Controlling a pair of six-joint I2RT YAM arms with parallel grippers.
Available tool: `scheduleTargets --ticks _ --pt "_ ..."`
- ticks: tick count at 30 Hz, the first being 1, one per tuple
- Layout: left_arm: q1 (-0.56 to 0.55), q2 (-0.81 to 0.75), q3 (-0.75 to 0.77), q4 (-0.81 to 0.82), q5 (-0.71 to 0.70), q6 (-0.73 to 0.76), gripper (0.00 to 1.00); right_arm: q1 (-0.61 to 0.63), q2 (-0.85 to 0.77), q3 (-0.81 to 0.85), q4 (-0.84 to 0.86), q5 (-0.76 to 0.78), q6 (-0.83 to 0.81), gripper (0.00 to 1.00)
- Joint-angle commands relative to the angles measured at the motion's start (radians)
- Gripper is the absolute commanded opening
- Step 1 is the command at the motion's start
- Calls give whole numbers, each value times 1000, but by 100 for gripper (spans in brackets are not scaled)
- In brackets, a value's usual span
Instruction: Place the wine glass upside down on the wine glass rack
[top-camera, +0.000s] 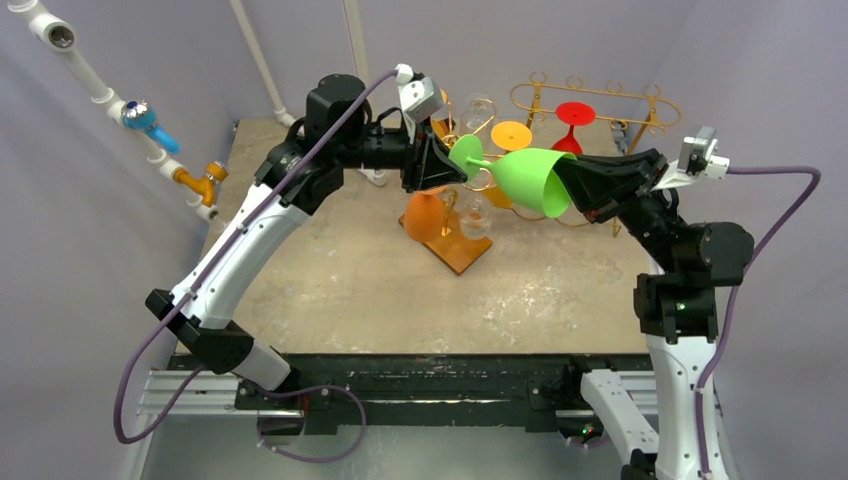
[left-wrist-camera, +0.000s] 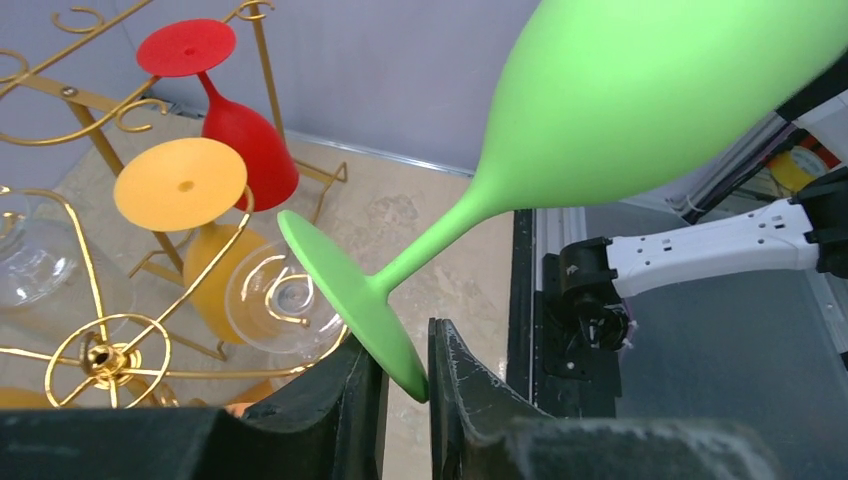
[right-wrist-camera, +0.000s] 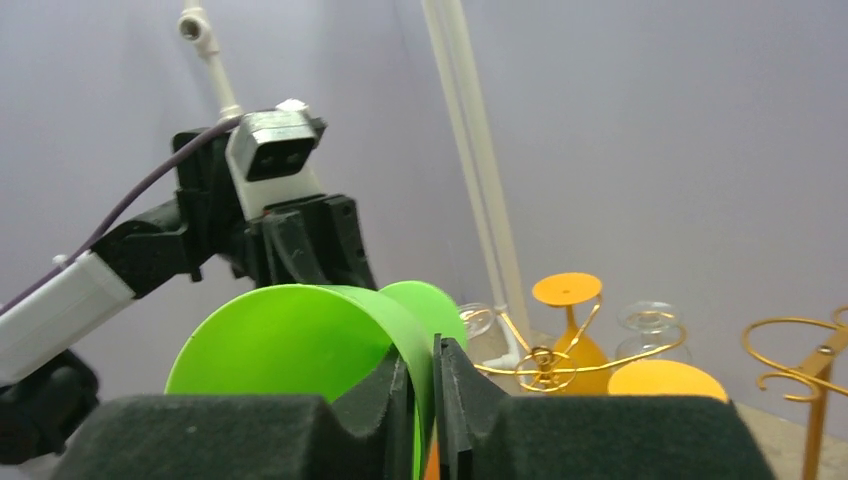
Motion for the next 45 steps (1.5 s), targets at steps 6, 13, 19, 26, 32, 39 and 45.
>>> scheduleTargets --ticks 6,13,19,26,32,39,45 --pt "-4 -11 162 -177 -116 396 0 27 -14 -17 48 -157 112 70" --pt "-4 -186 38 -105 -332 875 0 26 -86 4 -177 -170 2 99" --pt "-4 -344 -147 39 -334 1182 0 32 -63 69 -279 -190 -10 99" --pt "-4 -414 -225 151 -259 1290 0 62 56 70 -50 -259 141 99" --pt "-4 -377 -190 206 -204 1303 0 476 248 268 -294 24 -129 99" --pt "-4 -397 -189 182 -185 1354 0 527 320 308 -306 85 -186 99" --pt "-4 -403 -184 149 -159 1379 0 671 394 352 -373 183 -274 99"
